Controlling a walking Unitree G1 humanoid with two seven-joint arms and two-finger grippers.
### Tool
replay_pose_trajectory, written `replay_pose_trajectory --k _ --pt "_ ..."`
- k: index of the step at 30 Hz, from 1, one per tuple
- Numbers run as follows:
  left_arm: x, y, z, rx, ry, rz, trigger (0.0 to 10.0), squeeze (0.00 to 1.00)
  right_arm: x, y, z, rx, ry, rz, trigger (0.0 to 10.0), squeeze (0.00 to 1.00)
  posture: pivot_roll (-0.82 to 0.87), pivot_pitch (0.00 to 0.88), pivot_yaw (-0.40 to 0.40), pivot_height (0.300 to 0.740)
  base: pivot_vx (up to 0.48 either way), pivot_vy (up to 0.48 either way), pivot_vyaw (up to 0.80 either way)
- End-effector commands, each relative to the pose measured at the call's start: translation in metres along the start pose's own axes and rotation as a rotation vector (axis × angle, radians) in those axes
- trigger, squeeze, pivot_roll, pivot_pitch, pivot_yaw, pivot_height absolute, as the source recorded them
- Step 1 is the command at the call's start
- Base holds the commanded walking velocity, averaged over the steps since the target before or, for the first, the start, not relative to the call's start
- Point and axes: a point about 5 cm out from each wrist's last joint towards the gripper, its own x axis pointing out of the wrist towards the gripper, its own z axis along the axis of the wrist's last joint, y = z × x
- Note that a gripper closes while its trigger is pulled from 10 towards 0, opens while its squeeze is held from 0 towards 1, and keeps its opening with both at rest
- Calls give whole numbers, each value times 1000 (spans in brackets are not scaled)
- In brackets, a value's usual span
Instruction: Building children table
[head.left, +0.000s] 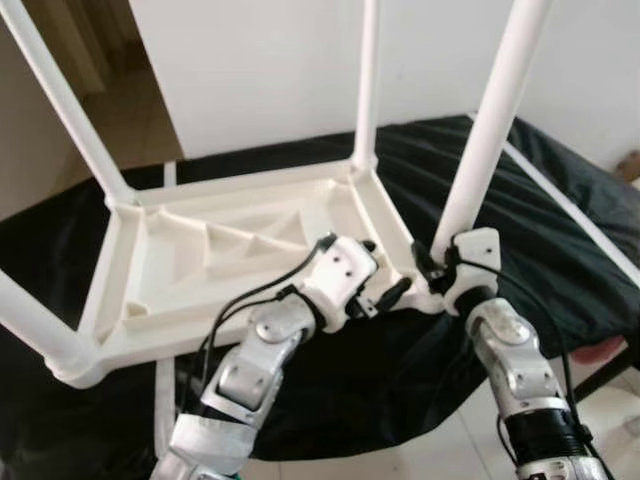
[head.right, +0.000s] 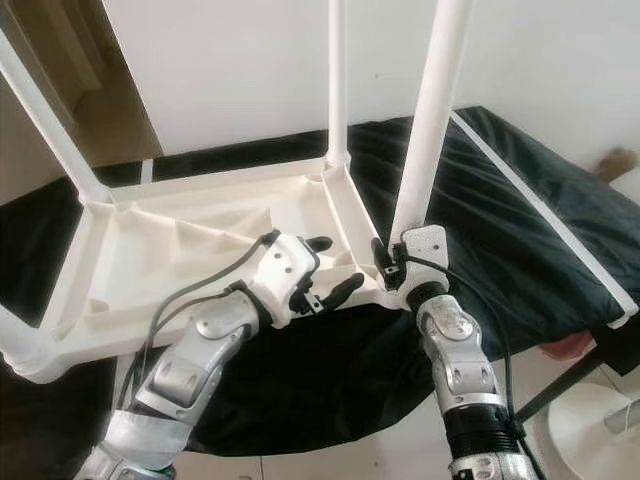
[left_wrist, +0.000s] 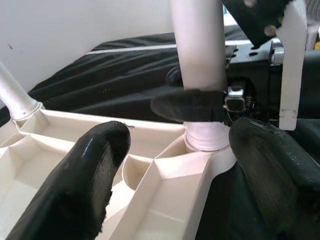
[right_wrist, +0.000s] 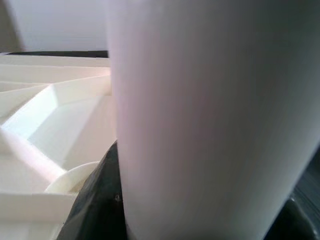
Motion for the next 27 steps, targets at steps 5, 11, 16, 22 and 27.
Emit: replay_pose_trajectory --k 5,11,16,22,27 --pt "-1 4 -7 4 47 45 10000 0 -10 2 -23 16 140 -131 10000 0 -12 0 34 740 0 0 0" --pt "1 12 -7 -67 50 108 10000 0 -18 18 -22 108 156 -394 10000 0 -5 0 28 740 0 0 0" --pt "5 18 -6 -130 54 143 10000 0 -14 29 -16 146 144 -391 10000 0 -3 0 30 740 0 0 0" --pt "4 27 -8 -144 88 179 10000 0 -17 25 -17 136 154 -413 10000 0 -4 0 34 740 0 0 0" --pt "3 31 -10 -155 105 223 10000 0 -17 29 -13 142 134 -401 10000 0 -7 0 34 740 0 0 0"
